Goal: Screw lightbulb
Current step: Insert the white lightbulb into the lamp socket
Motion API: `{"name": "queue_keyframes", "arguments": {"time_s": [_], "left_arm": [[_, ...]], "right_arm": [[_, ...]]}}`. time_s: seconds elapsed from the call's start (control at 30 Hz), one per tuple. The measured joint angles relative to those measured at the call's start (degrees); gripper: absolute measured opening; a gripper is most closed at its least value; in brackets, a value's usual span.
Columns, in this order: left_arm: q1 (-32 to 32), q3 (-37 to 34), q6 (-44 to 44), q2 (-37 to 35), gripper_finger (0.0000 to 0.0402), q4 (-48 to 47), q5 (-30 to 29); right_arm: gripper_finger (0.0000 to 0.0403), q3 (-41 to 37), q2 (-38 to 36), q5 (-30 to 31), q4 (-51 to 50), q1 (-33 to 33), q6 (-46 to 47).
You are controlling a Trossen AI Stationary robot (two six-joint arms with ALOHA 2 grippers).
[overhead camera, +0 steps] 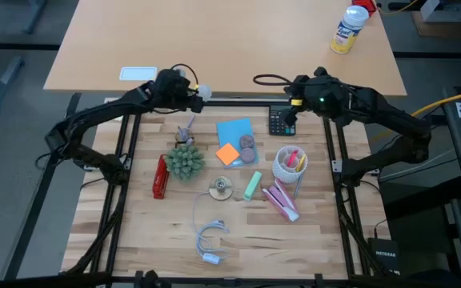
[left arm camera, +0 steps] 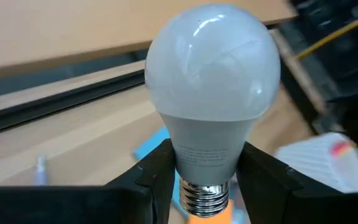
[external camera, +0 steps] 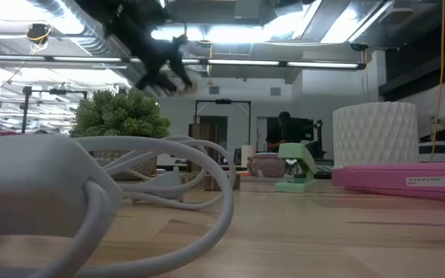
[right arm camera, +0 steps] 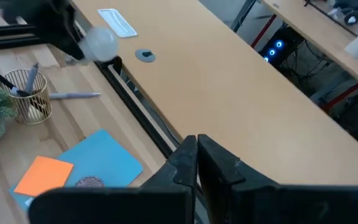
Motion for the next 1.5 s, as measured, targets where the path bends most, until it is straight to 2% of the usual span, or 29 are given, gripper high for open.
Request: {"name": "queue_keyframes", "arguments": {"time_s": [0.23,0.33,0.5,0.67,0.9,1.03,1.23,1.37,1.5], "left_arm": [[-5.4,0.0,3.1,-8.8,0.0141,0.2,-0.2],[-8.6,0.0,4.1,-12.0,0.0141,0.6,-2.8],[-14.6,0.0,6.5,-16.5,0.0143,1.0,-10.3],[-23.2,0.0,6.2,-18.4,0.0141,1.5,-18.4],[-37.1,-2.2,3.6,-17.9,0.0143,3.8,-34.0],[-43.8,-6.6,0.7,-17.9,0.0142,9.7,-41.3],[-50.8,-14.4,0.2,-17.8,0.0147,21.8,-49.2],[-53.3,-20.3,0.6,-17.5,0.0146,31.2,-51.1],[-54.6,-25.9,2.8,-14.7,0.0149,43.0,-51.2]], "right_arm": [[0.0017,0.0,-1.1,0.0,-0.1,0.0,-1.9],[0.0017,0.0,-1.5,-0.2,-0.2,0.0,-1.9],[0.0017,-0.1,-3.1,-1.6,-0.2,0.0,-2.3],[0.0017,-0.1,-6.8,-3.7,-0.2,0.0,-2.4],[0.0017,-0.1,-13.0,-10.6,-0.5,0.0,-2.4],[0.0017,-0.1,-16.5,-13.2,-0.6,0.0,-2.3],[0.0017,-1.1,-20.3,-18.1,-3.1,0.0,-0.1],[0.0017,-8.0,-23.6,-21.9,-1.6,0.0,2.3],[0.0017,-19.9,-27.3,-24.1,7.0,0.0,5.7]]}}
